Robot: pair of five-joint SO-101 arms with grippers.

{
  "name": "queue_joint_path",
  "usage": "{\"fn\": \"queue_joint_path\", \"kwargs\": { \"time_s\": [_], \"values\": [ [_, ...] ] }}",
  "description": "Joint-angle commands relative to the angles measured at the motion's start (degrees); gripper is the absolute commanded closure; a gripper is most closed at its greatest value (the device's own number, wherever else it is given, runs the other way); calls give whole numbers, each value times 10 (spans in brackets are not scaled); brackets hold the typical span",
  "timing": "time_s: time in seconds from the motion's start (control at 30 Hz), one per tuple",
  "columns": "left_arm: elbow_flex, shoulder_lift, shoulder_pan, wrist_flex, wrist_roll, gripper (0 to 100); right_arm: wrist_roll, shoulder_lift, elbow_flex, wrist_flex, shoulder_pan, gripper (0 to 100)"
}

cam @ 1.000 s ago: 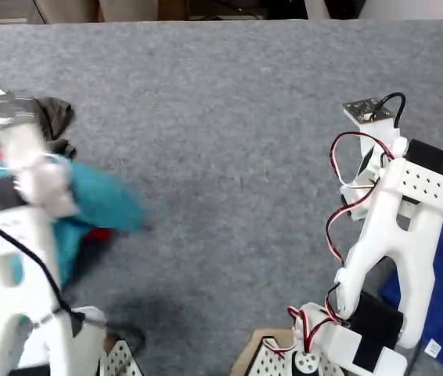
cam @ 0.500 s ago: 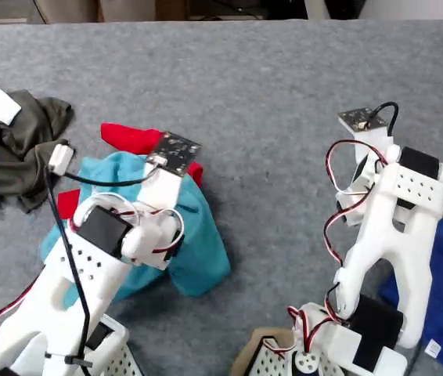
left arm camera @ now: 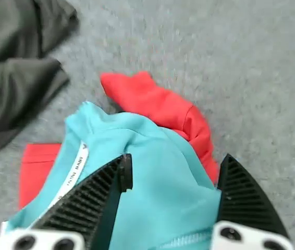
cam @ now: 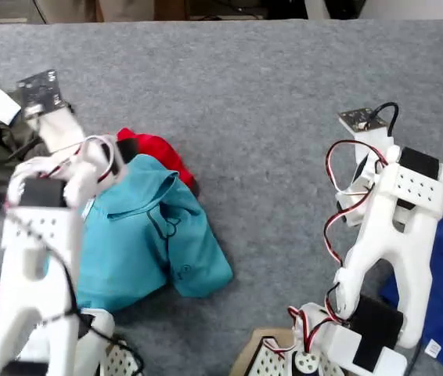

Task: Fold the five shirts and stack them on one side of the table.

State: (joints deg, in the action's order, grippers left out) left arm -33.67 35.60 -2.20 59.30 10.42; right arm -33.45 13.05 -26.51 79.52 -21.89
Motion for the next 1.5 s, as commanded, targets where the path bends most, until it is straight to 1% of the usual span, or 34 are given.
{"fn": "queue_joint_path", "kwargs": {
  "time_s": [0.0, 0.07, 0.13, 0.17, 0.3, 0.4, 0.5, 0.6, 0.7, 0.87, 0.97, 1.17, 1.3, 1.47],
  "values": [
    [7, -102, 0, -47, 25, 733, 2, 31, -1, -6, 8, 970],
    [35, -172, -14, -85, 31, 732, 2, 31, -1, -5, 8, 970],
    [90, -240, -20, -98, 31, 734, 2, 31, -1, -4, 8, 970],
    [121, -269, -20, -94, 31, 734, 2, 30, -1, -4, 8, 970],
    [267, -374, -19, -27, 31, 732, 2, 29, -2, -4, 8, 970],
    [345, -458, -19, -14, 31, 733, 2, 28, -2, -4, 8, 970],
    [401, -550, -19, -13, 27, 736, 2, 29, -9, -6, 7, 970],
    [429, -630, -25, -11, 25, 737, 2, 28, -12, -6, 7, 970],
    [455, -679, -30, 15, 17, 788, 2, 29, -15, -6, 5, 970],
    [500, -704, -27, 55, -51, 981, 2, 28, -15, -7, 7, 970],
    [532, -702, -28, 106, -68, 974, 2, 28, -15, -7, 7, 970],
    [666, -677, -45, 218, -67, 981, 2, 29, -27, -23, 7, 970],
    [792, -654, -78, 270, -65, 981, 2, 28, -33, -23, 7, 970],
    [950, -645, -144, 306, -64, 981, 2, 28, -32, -24, 7, 970]
  ]
}}
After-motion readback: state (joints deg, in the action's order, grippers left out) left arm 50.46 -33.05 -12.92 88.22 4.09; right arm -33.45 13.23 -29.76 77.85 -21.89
